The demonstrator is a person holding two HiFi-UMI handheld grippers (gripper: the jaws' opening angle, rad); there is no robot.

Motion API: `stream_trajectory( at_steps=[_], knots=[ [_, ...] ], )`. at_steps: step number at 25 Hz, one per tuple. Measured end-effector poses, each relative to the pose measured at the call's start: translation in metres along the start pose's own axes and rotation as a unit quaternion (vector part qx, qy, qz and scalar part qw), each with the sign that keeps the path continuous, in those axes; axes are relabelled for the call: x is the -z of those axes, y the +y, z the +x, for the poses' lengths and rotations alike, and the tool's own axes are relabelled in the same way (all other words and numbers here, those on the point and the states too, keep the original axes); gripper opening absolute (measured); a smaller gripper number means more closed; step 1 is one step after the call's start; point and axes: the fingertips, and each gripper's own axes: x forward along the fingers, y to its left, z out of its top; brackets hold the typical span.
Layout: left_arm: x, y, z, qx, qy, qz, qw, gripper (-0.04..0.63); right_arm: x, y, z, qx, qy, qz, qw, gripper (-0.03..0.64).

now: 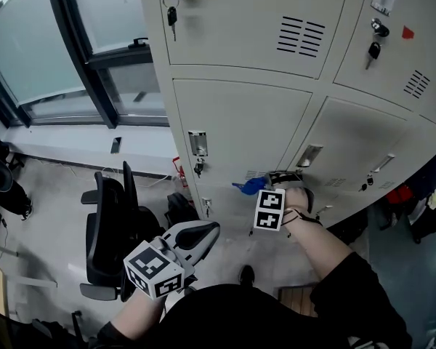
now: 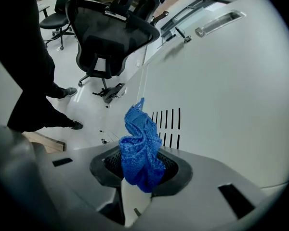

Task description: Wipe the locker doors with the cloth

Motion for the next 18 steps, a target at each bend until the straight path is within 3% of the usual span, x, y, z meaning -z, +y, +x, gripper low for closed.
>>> stream_trajectory(
  at_steps=[6, 10, 13, 18],
  knots=[
    [-0.004, -0.007, -0.012, 0.009, -0.006, 0.007, 0.9999, 0.008, -0.004, -0.002, -0.015, 0.006, -0.004, 0.023, 1.0, 0.103],
    [-0.008, -0.015, -0.026, 0.027, -0.013, 0.015, 0.9994, 0.008, -0.014, -0.01, -0.063, 0.03, -0.044, 0.093, 0.994, 0.103],
    [-0.008, -0.025, -0.04, 0.05, -0.014, 0.021, 0.9984, 0.008, -0.033, -0.001, -0.107, 0.047, -0.103, 0.171, 0.979, 0.103],
    [0.006, -0.047, -0.057, 0.11, -0.013, 0.02, 0.9936, 0.008, -0.066, 0.039, -0.171, 0.067, -0.191, 0.279, 0.939, 0.103]
  ],
)
